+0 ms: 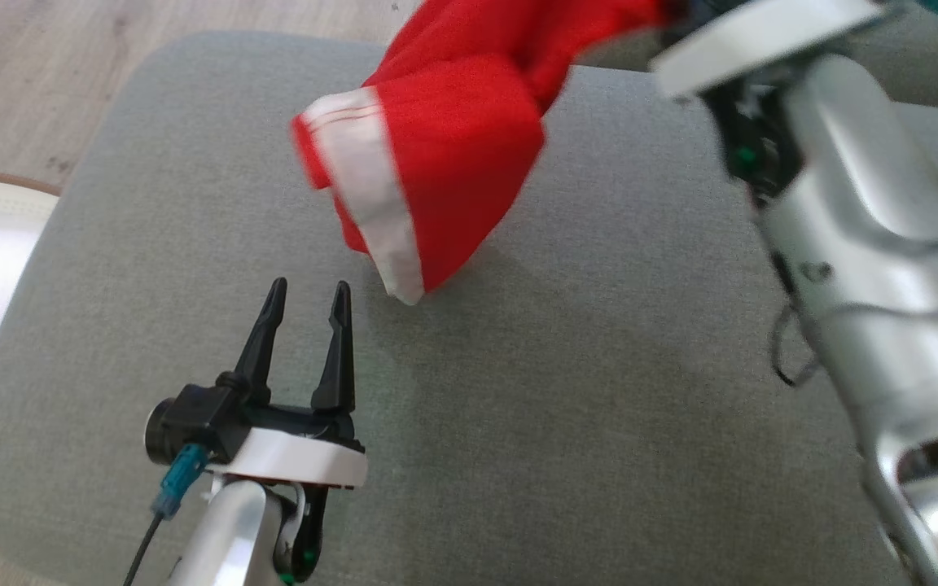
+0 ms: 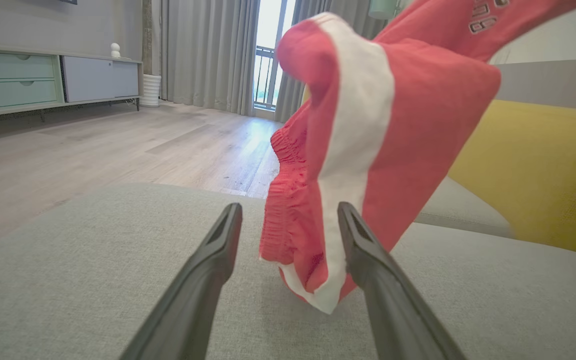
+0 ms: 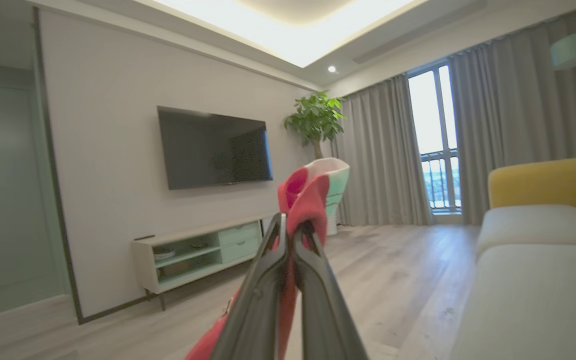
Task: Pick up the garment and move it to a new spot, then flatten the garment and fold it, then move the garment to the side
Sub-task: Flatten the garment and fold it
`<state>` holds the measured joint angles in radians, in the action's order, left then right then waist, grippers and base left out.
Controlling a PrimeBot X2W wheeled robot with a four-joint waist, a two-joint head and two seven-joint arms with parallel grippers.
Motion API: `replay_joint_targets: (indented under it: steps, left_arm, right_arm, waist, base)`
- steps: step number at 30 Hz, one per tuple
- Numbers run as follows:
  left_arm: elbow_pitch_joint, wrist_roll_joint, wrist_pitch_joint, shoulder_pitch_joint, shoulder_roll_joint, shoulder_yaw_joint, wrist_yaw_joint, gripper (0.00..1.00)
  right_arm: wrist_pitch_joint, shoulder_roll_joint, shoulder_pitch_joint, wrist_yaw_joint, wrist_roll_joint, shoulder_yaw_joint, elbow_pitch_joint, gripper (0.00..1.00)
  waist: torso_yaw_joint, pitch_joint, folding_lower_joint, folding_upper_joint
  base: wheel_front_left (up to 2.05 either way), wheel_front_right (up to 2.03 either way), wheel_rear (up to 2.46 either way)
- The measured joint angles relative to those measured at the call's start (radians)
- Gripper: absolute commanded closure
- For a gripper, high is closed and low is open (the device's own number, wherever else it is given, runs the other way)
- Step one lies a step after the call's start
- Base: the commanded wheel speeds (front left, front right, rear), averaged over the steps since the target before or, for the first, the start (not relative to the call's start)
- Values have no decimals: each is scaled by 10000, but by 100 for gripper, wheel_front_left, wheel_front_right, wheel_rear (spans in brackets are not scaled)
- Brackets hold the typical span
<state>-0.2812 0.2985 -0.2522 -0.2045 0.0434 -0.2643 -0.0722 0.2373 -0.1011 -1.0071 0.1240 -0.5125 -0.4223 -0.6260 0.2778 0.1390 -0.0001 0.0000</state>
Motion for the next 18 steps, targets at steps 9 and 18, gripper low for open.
replay_joint_targets:
  steps: [9, 18]
  left_arm:
    - [42, 0, 0, -9, 0, 35, -75, 0]
    - [10, -4, 0, -81, -2, 61, -86, 0]
  right_arm:
    - [-685, -1687, 2018, 0, 924, 1670, -1925, 58]
    - [-550, -1476, 2138, 0, 2416, 3231, -3103, 0]
  waist:
    - [-428, 303, 2, 0]
    - [-1090, 424, 2, 0]
  base:
    - [0, 0, 0]
    - [0, 0, 0]
